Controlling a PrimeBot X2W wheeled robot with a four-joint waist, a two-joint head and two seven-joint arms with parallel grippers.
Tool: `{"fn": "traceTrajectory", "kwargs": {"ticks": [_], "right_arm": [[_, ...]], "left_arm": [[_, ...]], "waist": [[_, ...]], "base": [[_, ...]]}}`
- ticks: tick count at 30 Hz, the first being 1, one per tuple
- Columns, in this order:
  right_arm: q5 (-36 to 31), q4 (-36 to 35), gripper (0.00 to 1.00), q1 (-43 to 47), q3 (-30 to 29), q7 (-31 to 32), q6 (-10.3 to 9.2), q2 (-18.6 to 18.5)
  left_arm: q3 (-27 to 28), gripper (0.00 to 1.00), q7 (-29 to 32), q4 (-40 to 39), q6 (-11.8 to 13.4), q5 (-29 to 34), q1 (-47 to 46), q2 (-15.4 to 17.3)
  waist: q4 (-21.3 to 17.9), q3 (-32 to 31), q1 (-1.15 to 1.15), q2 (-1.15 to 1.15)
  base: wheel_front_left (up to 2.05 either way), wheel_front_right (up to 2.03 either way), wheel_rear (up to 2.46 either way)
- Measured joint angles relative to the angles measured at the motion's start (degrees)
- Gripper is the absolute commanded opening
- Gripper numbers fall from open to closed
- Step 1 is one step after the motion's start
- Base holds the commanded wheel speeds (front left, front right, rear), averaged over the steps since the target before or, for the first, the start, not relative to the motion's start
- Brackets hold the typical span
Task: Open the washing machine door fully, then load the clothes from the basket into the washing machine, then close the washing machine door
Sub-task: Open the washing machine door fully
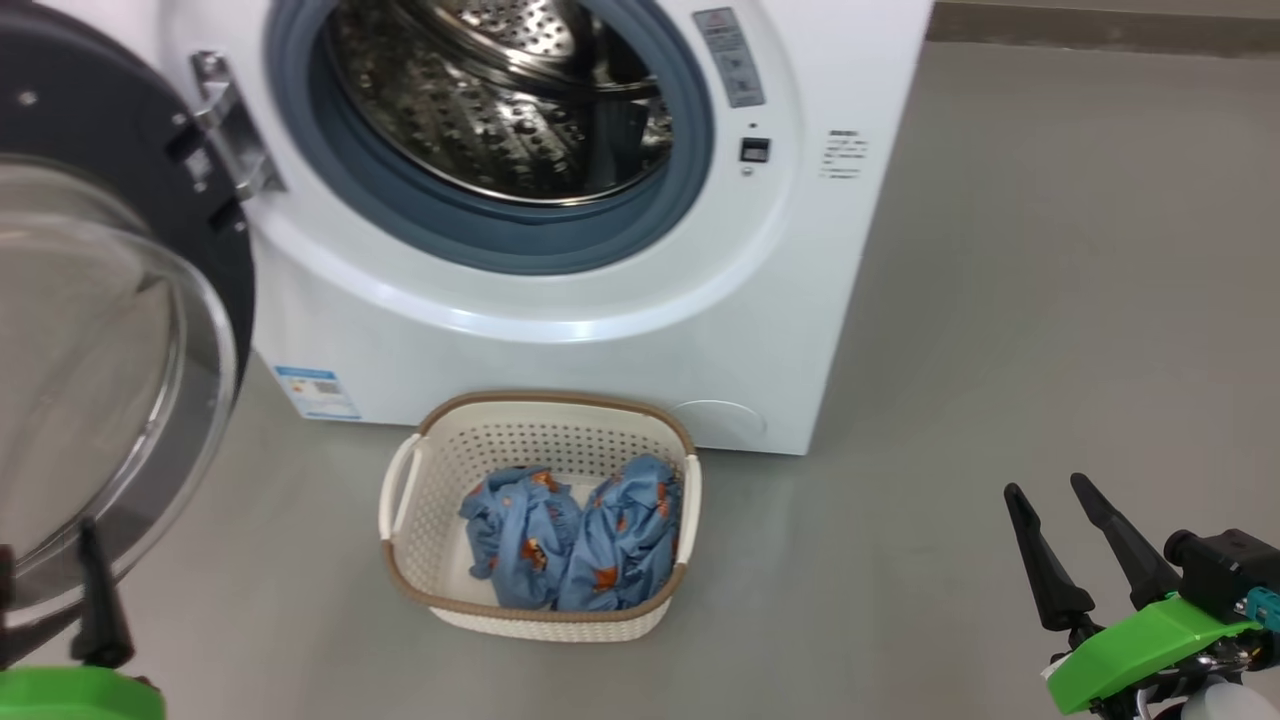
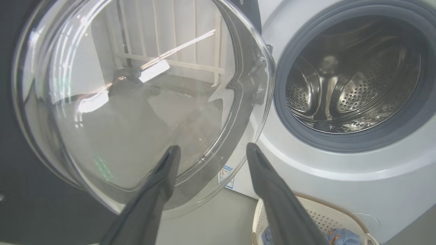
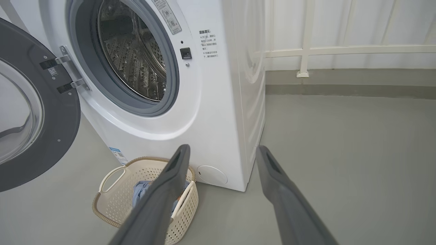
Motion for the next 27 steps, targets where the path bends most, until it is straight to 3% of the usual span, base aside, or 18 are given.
{"fn": "traceTrajectory", "kwargs": {"ticks": [19,27], "right_arm": [[0.0,-0.6,1.0,0.9,-1.7,0.0,0.0,0.3],[0.0,-0.8,1.0,1.5,-2.1,0.0,0.0,0.5]], "left_arm": [[-10.8,1.0,0.0,-3.8,0.0,-4.0,3.0,1.7],[-12.0,1.0,0.0,-4.1,0.0,-5.6,3.6,1.8]], "waist": [[-9.0,-0.4,0.0,0.0],[-11.4,-0.6,0.0,0.0]], "base": [[0.0,0.0,0.0],[0.0,0.0,0.0]]}}
